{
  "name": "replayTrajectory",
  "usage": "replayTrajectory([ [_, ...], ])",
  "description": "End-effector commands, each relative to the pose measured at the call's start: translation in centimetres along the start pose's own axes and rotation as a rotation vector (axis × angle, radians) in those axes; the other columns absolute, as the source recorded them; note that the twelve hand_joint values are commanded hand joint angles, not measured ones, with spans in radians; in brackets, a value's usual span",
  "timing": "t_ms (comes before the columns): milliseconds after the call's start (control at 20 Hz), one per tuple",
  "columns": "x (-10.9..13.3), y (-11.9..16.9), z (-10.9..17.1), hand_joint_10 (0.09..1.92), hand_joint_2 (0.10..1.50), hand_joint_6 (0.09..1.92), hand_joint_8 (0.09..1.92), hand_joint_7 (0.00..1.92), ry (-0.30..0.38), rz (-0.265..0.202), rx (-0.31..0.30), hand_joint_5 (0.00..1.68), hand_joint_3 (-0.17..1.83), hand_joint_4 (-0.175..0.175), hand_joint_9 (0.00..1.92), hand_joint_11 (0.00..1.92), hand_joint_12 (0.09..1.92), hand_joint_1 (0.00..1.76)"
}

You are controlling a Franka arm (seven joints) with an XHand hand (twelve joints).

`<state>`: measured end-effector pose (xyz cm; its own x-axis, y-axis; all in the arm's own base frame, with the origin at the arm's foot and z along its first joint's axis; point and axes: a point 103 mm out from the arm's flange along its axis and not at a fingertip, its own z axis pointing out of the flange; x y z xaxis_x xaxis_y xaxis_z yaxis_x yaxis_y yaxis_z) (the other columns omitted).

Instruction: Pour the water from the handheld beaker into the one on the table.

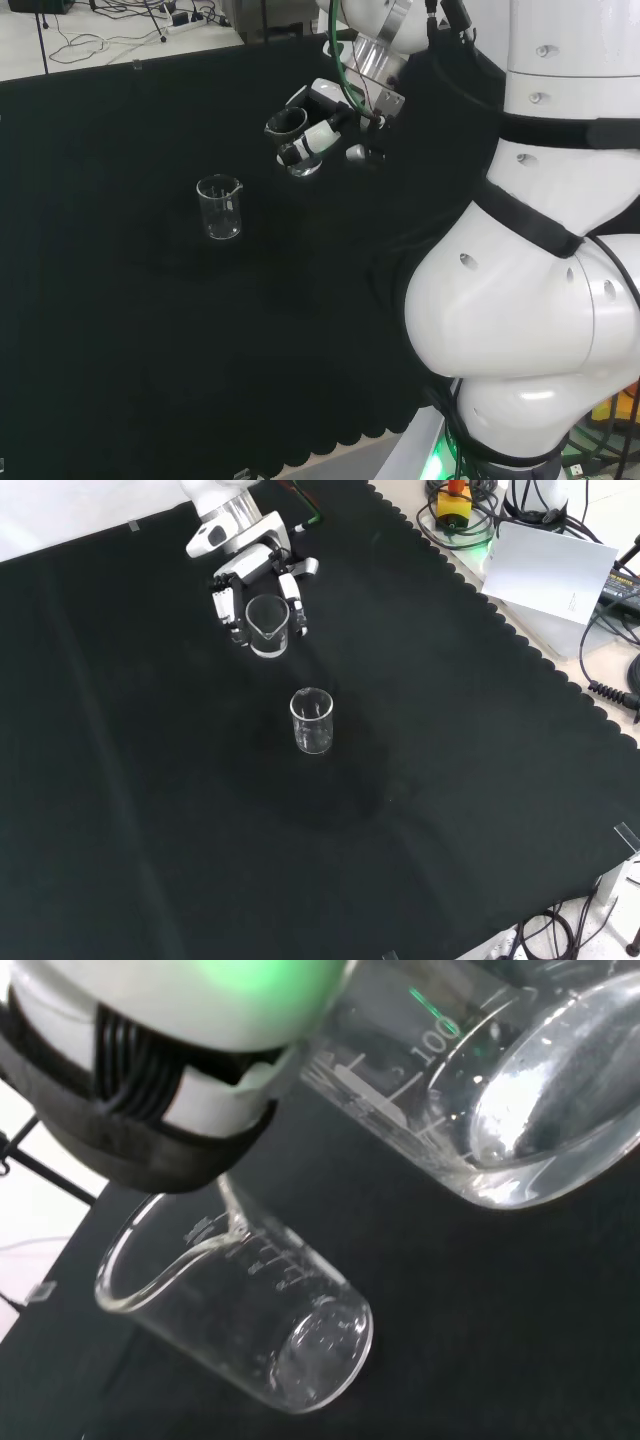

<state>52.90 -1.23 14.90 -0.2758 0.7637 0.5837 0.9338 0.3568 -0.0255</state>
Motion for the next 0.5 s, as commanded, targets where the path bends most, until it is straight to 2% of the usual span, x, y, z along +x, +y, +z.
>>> replayTrajectory([
  [50, 1.6, -0.6, -0.1, 0.2, 0.92, 0.35, 0.33, 1.39, -0.025, -0.008, 0.056, 1.35, 0.05, -0.175, 1.46, 1.22, 0.78, 1.42],
  [500, 4.1, 0.0, 0.8, 0.2, 0.91, 0.34, 0.33, 1.4, -0.122, 0.002, 0.189, 1.35, 0.05, -0.175, 1.46, 1.23, 0.78, 1.42],
])
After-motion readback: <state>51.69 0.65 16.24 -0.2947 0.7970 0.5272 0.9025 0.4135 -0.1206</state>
